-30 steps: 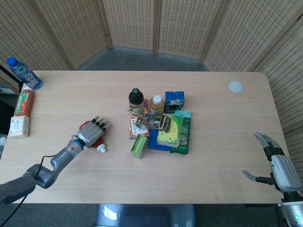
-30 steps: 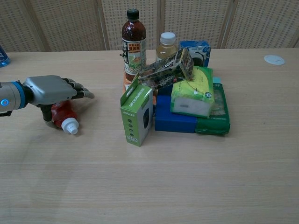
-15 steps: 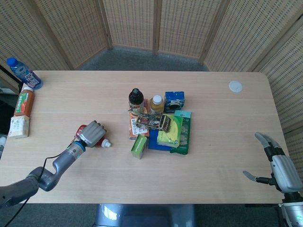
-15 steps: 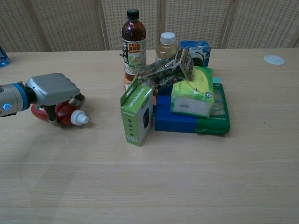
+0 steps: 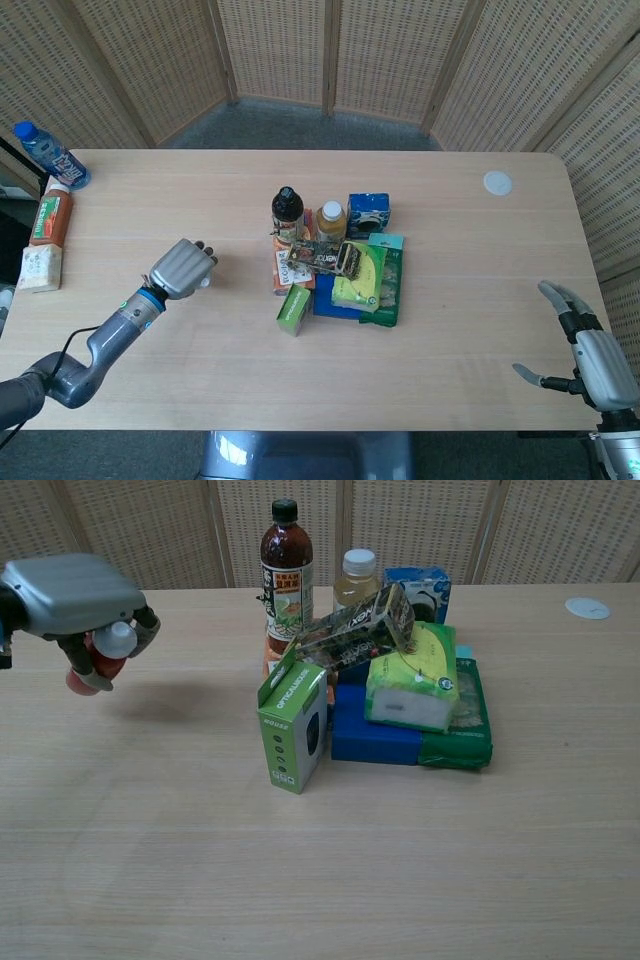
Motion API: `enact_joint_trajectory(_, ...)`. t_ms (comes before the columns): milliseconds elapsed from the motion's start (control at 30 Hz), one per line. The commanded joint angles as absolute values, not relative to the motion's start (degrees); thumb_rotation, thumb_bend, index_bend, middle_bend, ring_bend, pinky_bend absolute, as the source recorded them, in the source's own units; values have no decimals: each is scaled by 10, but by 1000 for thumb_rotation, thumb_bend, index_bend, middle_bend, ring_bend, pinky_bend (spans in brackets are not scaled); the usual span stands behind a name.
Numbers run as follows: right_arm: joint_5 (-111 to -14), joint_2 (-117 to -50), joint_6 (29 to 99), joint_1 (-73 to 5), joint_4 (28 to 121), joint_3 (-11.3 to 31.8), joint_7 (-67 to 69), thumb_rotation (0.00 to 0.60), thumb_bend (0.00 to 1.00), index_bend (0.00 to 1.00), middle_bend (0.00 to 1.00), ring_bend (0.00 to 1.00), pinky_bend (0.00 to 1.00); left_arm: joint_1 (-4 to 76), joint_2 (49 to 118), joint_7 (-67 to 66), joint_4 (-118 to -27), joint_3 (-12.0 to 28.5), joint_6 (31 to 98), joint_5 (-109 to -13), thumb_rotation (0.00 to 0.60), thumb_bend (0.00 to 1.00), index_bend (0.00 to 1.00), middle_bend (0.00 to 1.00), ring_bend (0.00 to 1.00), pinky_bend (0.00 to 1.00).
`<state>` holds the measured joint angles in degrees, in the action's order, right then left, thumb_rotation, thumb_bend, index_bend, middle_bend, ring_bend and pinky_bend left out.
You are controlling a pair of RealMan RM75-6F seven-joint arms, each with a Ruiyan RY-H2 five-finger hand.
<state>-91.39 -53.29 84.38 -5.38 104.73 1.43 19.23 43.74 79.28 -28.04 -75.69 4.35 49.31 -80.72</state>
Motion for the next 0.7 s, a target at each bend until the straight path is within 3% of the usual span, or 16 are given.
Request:
enact_joint_trajectory(33, -916, -532, 846, -53, 1048, 14, 194, 586, 0, 0, 0, 0, 0, 433, 756, -304, -802, 54, 511, -793, 600, 0, 685, 703, 514, 752)
enact_joint_trajectory(500, -927, -526, 857, -48, 1051, 11, 201, 585, 0, 0, 0, 0, 0, 438, 580, -369, -991, 110, 558, -755, 600, 0, 681, 697, 511, 752)
enact_joint_trajectory(700, -935, -523, 862, -45, 1051, 8, 204, 588, 0, 0, 0, 0, 0, 440, 541, -383, -1032, 119, 564, -739, 600, 0, 681, 697, 511, 752)
